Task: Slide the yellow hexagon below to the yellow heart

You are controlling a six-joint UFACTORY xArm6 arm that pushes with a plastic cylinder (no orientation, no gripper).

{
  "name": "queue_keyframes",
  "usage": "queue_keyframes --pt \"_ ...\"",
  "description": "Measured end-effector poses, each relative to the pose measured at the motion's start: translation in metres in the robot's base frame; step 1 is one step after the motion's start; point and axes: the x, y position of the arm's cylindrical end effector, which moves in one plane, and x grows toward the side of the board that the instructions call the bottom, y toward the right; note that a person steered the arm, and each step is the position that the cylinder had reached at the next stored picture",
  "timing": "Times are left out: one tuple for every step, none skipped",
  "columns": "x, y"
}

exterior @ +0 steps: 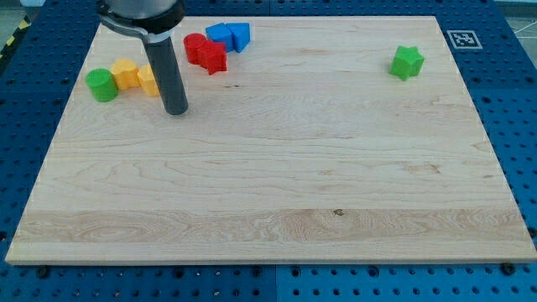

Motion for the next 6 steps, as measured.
queue_keyframes --pt "-0.020 0.000" --pt "-0.050 0.000" --pt "-0.061 -0.010" --pt "-0.061 -0.029" --pt "-0.061 -0.054" --pt "-0.061 -0.055"
